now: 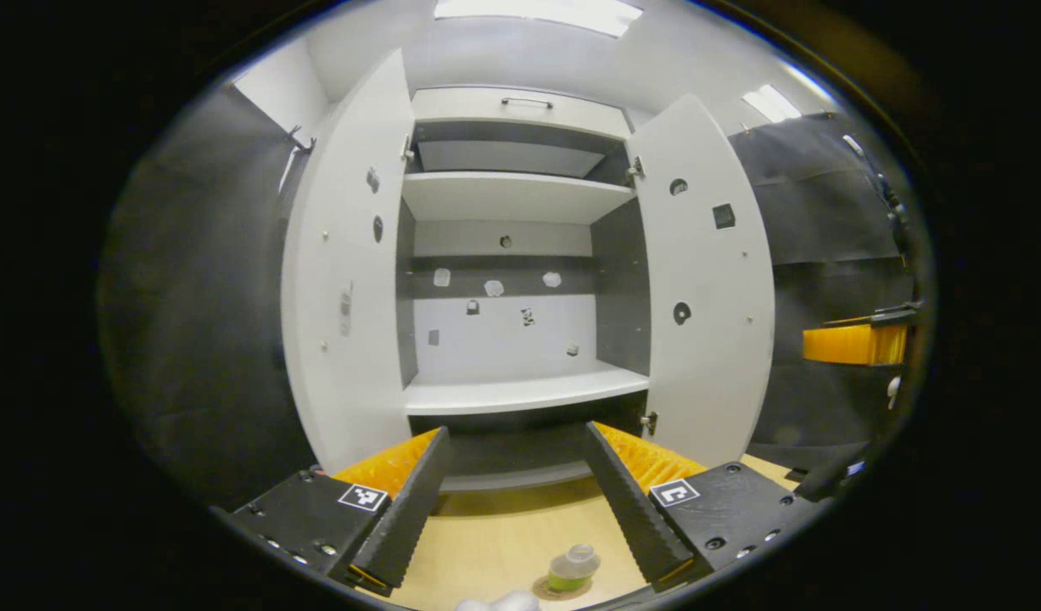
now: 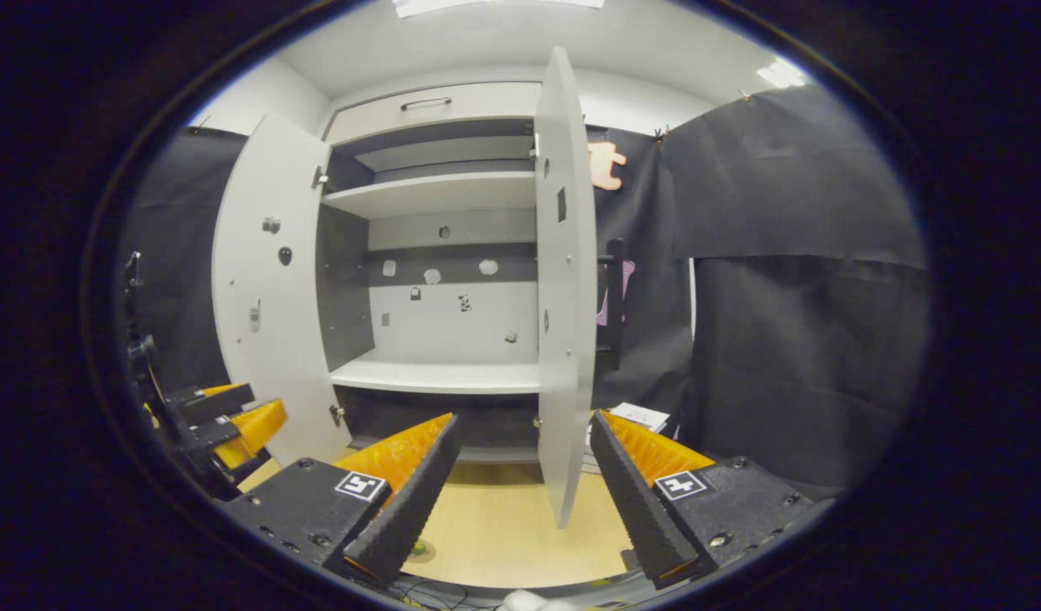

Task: Grasp the bottle in the cabinet with the left hand and place it on the coaster, then close the right door with the right hand and the left door with the left hand.

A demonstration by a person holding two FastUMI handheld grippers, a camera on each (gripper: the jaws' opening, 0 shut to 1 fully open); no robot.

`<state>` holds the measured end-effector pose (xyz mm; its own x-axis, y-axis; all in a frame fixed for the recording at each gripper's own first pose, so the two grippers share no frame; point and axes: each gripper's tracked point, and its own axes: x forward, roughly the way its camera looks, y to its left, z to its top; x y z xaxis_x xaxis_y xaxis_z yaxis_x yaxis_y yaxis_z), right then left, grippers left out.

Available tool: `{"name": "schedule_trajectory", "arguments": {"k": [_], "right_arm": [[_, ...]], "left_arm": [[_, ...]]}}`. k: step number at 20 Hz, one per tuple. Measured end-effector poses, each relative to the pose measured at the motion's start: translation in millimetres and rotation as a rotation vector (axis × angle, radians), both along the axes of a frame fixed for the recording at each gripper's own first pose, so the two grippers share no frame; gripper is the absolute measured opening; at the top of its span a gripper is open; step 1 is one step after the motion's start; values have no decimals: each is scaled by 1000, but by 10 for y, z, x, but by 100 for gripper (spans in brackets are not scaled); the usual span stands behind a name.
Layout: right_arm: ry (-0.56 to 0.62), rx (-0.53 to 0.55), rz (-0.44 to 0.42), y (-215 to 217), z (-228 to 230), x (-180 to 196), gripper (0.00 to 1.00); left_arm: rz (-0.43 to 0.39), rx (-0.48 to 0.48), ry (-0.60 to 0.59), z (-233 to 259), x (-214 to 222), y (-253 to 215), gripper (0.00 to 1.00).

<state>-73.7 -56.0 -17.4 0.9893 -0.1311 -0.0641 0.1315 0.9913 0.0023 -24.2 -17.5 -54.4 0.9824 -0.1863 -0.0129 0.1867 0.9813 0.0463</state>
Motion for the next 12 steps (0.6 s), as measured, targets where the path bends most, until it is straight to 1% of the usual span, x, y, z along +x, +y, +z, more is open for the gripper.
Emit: {"name": "schedule_trajectory", "arguments": {"k": [1, 3, 4, 5, 8, 9, 10, 11, 12], "right_arm": [[-11, 0, -17, -114, 30, 21, 100], [-28, 10, -51, -379, 81, 76, 100], [-34, 20, -64, -510, 107, 108, 100], [-41, 29, -74, -646, 149, 154, 100], [-59, 39, -96, -1091, 266, 319, 100], [-56, 42, -93, -1220, 300, 380, 100], [-67, 49, -90, -1322, 362, 453, 100], [-73, 53, -87, -1442, 425, 532, 100], [-78, 62, -80, -1559, 468, 610, 100]], "left_arm": [[23, 5, 9, 21, -17, 106, 96], [75, 7, 27, 22, -86, 299, 98], [103, 9, 34, 20, -125, 378, 95], [129, 11, 38, 23, -157, 446, 97], [195, 28, 40, 75, -238, 505, 97], [203, 26, 44, 87, -250, 473, 97], [194, 13, 46, 106, -267, 393, 96], [154, -6, 48, 131, -272, 255, 97], [114, -32, 59, 140, -295, 112, 95]]}}
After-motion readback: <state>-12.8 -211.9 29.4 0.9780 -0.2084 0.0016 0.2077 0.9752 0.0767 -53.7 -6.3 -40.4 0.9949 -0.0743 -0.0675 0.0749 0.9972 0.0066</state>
